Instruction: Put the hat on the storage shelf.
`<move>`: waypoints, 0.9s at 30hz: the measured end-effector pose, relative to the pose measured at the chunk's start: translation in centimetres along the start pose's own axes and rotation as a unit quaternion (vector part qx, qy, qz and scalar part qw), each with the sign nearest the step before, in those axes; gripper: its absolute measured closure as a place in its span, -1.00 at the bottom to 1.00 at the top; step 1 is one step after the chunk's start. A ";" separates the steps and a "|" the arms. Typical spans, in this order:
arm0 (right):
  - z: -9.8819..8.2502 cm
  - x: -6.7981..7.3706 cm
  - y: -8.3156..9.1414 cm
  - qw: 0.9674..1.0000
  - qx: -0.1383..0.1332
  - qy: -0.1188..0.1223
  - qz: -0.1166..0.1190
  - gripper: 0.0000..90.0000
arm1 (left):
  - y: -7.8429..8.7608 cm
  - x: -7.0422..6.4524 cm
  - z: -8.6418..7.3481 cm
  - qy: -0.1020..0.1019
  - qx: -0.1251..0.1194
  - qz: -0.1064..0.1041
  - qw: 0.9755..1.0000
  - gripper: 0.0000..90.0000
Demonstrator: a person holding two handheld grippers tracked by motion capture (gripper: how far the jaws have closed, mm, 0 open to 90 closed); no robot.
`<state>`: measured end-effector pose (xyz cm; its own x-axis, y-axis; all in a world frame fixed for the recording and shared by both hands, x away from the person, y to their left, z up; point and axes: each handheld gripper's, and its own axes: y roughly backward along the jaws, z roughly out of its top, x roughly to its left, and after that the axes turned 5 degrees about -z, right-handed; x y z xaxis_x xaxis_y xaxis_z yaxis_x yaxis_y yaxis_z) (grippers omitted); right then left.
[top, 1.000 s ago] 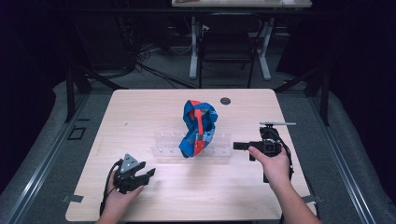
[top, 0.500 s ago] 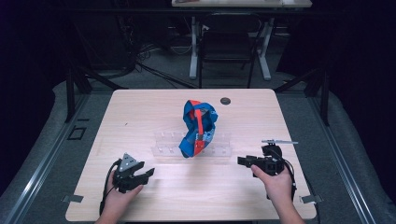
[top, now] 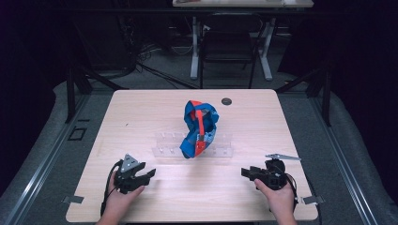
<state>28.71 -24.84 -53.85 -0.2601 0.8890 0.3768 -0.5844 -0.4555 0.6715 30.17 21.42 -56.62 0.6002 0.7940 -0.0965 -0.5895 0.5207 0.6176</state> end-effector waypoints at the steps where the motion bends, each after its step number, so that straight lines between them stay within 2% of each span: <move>1: -0.2 -0.1 -0.1 1.000 -0.004 0.002 0.001 0.13 | 0.0 0.0 0.0 0.000 0.001 0.000 1.000 0.05; 6: -1.0 -0.5 -0.6 1.000 0.005 0.009 -0.006 0.13 | 0.0 -0.1 0.0 -0.003 0.000 -0.001 1.000 0.05; 12: -1.3 -0.4 -0.7 1.000 -0.010 0.014 -0.005 0.13 | -0.2 -0.2 0.0 -0.004 0.001 -0.001 1.000 0.04; 13: -1.4 -0.4 -0.8 1.000 -0.021 0.015 -0.009 0.13 | -0.2 -0.2 0.0 -0.005 0.000 0.000 1.000 0.03; 27: -1.7 0.0 -1.3 0.999 -0.019 0.025 -0.018 0.12 | -0.6 -0.7 -0.1 -0.013 -0.002 0.000 1.000 0.00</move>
<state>28.18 -24.17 -55.76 -0.2760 0.9063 0.3200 -0.6227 -0.4222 0.6588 30.05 20.62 -56.98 0.6145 0.7852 -0.0762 -0.5912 0.5223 0.6145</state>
